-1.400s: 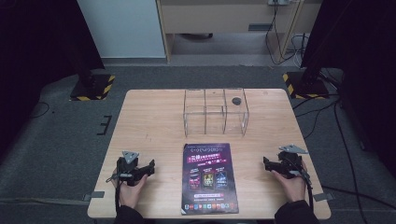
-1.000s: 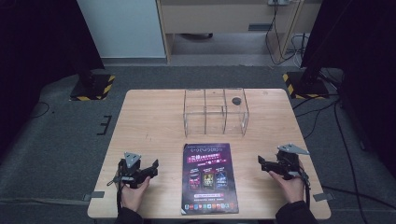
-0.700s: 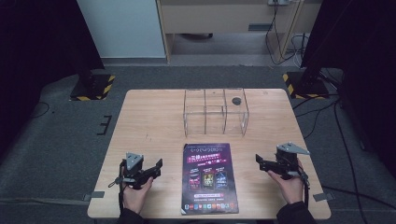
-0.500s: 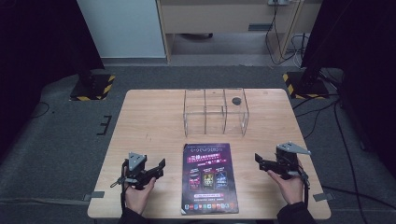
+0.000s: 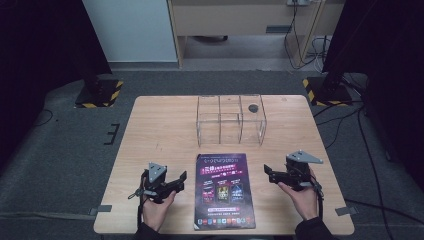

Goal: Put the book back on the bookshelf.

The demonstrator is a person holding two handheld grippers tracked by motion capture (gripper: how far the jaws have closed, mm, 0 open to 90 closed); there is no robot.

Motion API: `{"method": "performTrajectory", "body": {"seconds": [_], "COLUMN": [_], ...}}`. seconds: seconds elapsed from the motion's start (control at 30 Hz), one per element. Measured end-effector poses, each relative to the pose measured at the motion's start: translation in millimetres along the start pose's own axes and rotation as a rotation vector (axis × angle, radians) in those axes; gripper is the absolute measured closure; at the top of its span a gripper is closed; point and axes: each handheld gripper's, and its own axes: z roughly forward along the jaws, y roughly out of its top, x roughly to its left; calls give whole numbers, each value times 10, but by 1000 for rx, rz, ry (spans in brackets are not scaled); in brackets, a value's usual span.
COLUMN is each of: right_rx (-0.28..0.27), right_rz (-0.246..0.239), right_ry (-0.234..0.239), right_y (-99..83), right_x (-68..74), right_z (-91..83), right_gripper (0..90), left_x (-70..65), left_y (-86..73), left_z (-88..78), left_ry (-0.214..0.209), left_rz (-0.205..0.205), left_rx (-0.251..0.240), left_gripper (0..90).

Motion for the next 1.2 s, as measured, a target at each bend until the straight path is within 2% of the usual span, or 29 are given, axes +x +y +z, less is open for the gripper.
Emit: {"method": "performTrajectory", "body": {"seconds": [0.1, 0.2, 0.4, 0.53, 0.63, 0.7, 0.83, 1.0, 1.2], "right_rx": [-9, -2, -7, -1, 16, 24, 59, 73, 95], "right_rz": [5, -13, -40, -44, -60, -64, -57, -55, -72], "right_ry": [27, 41, 69, 95, 115, 120, 129, 139, 156], "right_y": [32, 48, 103, 101, 42, 17, -90, -170, -239], "right_x": [59, 116, 235, 305, 391, 402, 421, 435, 489], "right_z": [14, 27, 72, 127, 195, 213, 283, 330, 386], "right_gripper": [81, 82, 85, 85, 91, 92, 97, 117, 144], "left_x": [-35, -83, -125, -183, -226, -239, -288, -354, -386], "left_y": [-1, -9, -2, -21, -77, -96, -167, -207, -225], "left_z": [23, 57, 144, 216, 273, 287, 365, 421, 454], "left_ry": [-8, -8, -22, -19, -30, -38, -51, -74, -83], "left_rz": [0, 19, 7, 27, 35, 28, 51, 42, 39], "left_rx": [9, 18, 32, 48, 68, 77, 110, 143, 158], "left_gripper": [225, 234, 243, 248, 253, 256, 261, 276, 297]}}
